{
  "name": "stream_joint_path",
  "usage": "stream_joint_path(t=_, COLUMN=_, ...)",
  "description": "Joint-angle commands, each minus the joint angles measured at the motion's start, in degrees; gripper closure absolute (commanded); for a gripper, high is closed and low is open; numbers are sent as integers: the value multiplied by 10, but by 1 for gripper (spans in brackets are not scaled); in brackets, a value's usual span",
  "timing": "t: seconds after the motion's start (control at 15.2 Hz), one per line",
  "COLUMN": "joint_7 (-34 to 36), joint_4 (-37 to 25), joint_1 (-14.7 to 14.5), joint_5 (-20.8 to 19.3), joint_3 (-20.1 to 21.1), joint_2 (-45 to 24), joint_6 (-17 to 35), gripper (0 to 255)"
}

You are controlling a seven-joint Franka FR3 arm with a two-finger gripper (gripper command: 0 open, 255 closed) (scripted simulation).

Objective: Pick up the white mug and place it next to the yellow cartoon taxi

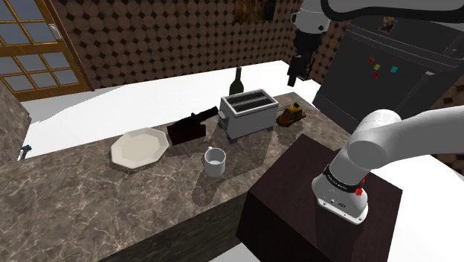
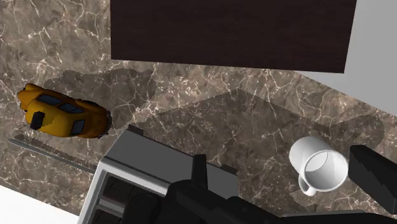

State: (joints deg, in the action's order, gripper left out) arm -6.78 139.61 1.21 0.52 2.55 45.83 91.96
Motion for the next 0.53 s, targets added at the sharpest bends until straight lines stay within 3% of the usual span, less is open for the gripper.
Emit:
stream_joint_path(t=0.0, joint_7=0, joint_4=0, joint_1=0, joint_5=0, joint_3=0, joint_2=0, joint_6=0, gripper=0)
stream_joint_path(t=0.46, joint_7=62, joint_4=53, joint_1=-20, joint_5=38, joint_3=59, joint_2=-70, joint_6=117, gripper=0)
